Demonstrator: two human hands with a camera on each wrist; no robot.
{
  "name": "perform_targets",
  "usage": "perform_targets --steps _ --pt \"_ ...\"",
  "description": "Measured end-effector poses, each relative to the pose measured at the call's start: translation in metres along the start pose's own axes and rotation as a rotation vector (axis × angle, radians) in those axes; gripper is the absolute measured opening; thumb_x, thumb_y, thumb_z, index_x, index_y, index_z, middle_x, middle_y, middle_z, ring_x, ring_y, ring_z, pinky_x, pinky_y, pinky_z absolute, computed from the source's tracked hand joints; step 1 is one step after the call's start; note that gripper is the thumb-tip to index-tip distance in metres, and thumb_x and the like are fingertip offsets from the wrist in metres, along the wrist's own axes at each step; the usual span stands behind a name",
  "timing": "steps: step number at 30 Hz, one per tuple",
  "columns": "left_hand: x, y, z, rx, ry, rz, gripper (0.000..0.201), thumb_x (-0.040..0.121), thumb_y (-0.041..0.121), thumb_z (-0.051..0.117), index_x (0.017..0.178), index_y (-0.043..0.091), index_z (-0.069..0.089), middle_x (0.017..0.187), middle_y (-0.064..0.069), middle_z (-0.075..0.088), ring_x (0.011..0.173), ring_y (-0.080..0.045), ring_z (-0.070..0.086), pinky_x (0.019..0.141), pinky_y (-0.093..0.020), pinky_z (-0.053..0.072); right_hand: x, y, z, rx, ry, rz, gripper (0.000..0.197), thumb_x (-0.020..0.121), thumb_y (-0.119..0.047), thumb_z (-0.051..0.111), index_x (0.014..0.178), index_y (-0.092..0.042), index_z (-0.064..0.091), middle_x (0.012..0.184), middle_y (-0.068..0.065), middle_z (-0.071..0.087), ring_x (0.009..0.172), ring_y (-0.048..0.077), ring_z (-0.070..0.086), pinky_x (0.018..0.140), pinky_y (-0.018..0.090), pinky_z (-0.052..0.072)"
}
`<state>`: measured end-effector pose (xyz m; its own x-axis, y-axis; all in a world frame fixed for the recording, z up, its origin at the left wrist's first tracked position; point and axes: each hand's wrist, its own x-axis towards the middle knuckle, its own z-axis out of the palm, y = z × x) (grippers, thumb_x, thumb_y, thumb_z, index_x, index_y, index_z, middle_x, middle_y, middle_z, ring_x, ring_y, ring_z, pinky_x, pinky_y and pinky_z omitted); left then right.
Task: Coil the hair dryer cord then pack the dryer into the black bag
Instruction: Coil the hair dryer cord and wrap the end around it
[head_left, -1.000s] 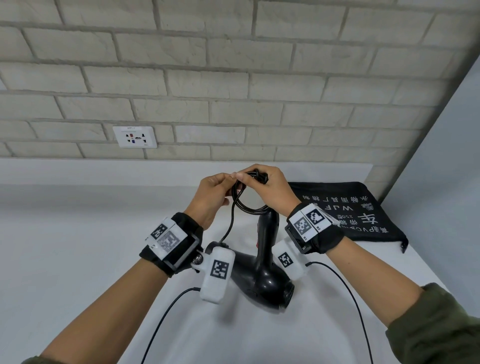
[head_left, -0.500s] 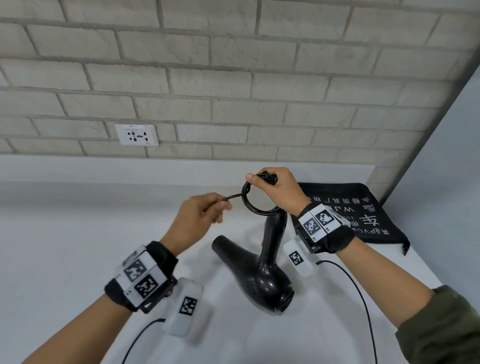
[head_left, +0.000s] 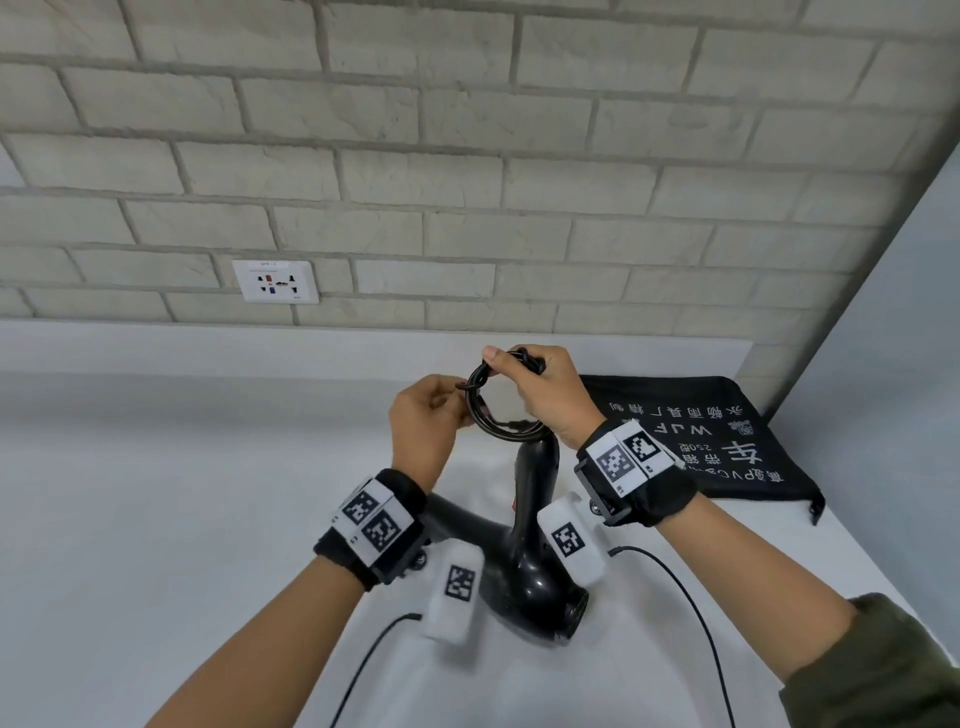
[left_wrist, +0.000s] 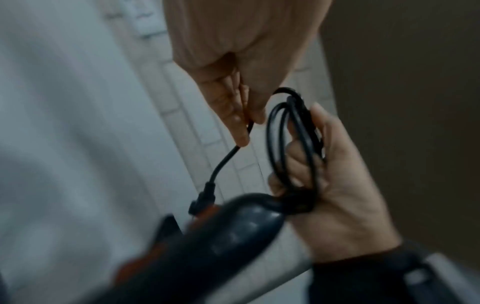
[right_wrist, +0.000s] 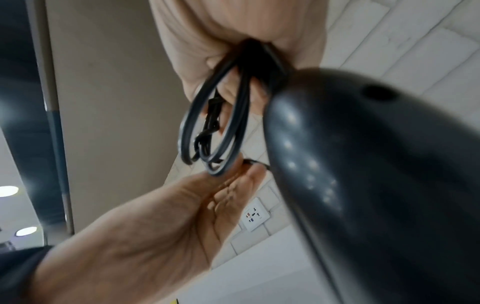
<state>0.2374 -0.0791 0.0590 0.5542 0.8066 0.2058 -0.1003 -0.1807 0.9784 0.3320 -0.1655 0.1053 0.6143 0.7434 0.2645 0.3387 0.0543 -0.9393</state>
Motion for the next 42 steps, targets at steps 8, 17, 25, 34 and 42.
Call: perform_targets --steps 8,17,25,34,42 --pt "-0.007 0.018 0.002 -0.579 -0.249 -0.505 0.026 0.096 0.014 0.038 0.093 0.008 0.063 0.072 0.0 0.074 0.073 -0.01 0.071 0.077 -0.027 0.056 0.008 0.017 -0.003 -0.195 0.053 -0.072 0.032 0.082 -0.041 0.063 0.059 -0.018 0.061 0.049 -0.012 0.054 0.055 0.005 0.05 0.065 0.023 0.041" --pt "-0.023 0.026 -0.007 -0.8 -0.418 -0.562 0.028 0.082 0.019 0.044 0.07 0.013 0.068 0.071 -0.003 0.068 0.087 -0.018 0.064 0.096 -0.05 0.045 0.009 0.015 -0.001 -0.21 0.107 -0.123 0.028 0.083 -0.037 0.063 0.058 -0.026 0.061 0.063 -0.003 0.064 0.062 0.009 0.056 0.07 0.026 0.044" --pt "-0.024 0.029 0.0 -0.704 -0.441 -0.514 0.021 0.082 0.009 0.058 0.062 0.013 0.051 0.051 0.003 0.051 0.06 -0.007 0.058 0.089 -0.042 0.053 0.009 0.015 -0.002 -0.281 0.107 -0.136 0.028 0.08 -0.045 0.063 0.065 -0.022 0.065 0.067 0.006 0.067 0.066 0.022 0.059 0.069 0.035 0.047" --pt "-0.022 0.03 -0.003 -0.676 -0.494 -0.452 0.033 0.087 -0.008 0.043 0.062 0.014 0.038 0.053 0.002 0.06 0.072 -0.013 0.07 0.091 -0.04 0.051 0.009 0.013 -0.008 -0.478 0.092 0.008 0.069 0.071 -0.074 0.049 0.061 -0.005 0.051 0.049 -0.005 0.047 0.052 0.014 0.046 0.058 0.03 0.038" --pt "-0.02 0.031 0.006 -0.718 -0.39 -0.481 0.018 0.091 0.014 0.051 0.074 0.009 0.052 0.042 0.003 0.046 0.047 -0.006 0.056 0.083 -0.041 0.055 0.015 0.015 -0.013 -0.054 0.0 0.255 0.056 0.072 -0.05 0.069 0.043 -0.02 0.033 0.037 -0.008 0.036 0.037 0.007 0.039 0.05 0.019 0.035"
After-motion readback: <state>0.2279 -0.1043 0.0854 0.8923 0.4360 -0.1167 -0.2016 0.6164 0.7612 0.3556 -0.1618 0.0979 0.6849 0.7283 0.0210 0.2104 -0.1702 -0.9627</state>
